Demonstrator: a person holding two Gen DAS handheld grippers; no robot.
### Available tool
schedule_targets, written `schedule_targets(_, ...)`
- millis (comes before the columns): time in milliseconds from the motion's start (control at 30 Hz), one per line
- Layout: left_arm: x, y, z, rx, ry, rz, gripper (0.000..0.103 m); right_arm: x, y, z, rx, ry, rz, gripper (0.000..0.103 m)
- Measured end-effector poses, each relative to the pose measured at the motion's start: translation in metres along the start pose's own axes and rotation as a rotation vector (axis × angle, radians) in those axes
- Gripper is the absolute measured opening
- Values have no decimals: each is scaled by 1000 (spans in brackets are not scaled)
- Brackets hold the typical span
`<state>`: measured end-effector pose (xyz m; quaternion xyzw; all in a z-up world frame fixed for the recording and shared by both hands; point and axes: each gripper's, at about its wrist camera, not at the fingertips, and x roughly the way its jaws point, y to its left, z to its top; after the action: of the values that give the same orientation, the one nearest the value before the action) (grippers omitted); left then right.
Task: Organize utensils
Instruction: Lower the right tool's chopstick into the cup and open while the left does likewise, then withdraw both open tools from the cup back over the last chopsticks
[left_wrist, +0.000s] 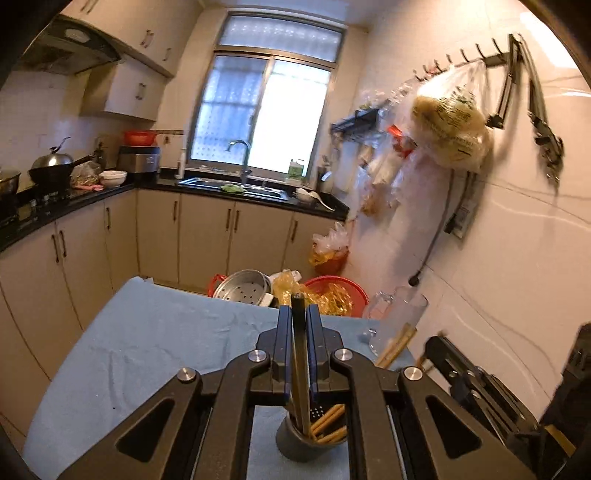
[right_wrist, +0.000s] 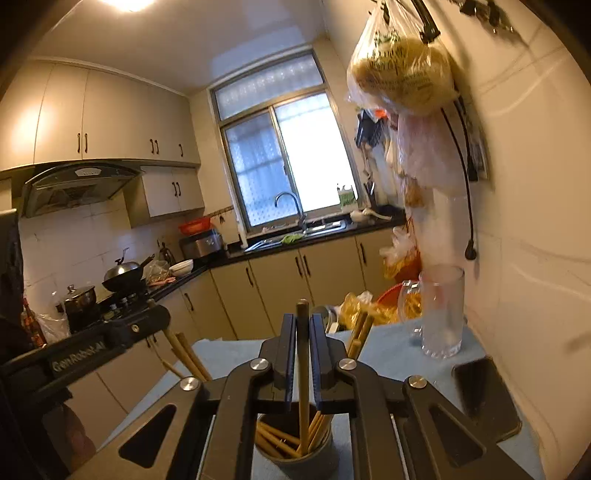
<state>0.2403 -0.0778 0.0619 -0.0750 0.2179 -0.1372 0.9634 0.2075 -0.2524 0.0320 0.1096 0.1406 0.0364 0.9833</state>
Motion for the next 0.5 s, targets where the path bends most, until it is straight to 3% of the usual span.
schedule_targets(167, -15, -1, 3, 11, 24, -4, 11, -4, -6, 0, 61, 58, -11, 14)
schedule_targets(233, -30, 0, 5, 12, 11, -11, 23, -15, -7, 3, 89, 58, 8, 17)
schedule_targets(267, -42, 1, 7, 9, -1, -14, 35, -24, -6, 5, 93, 50, 19, 21)
schedule_targets(367, -78, 7, 6, 35, -41, 0, 40, -61, -2, 10, 93, 21, 37, 27)
schedule_targets(433, -98, 14, 0, 61, -39, 40, 50, -84, 1, 7, 92, 12, 56, 37)
schedule_targets(500, -113, 27, -10, 54, -7, 54, 58, -101, 3, -2, 89, 46, 48, 58)
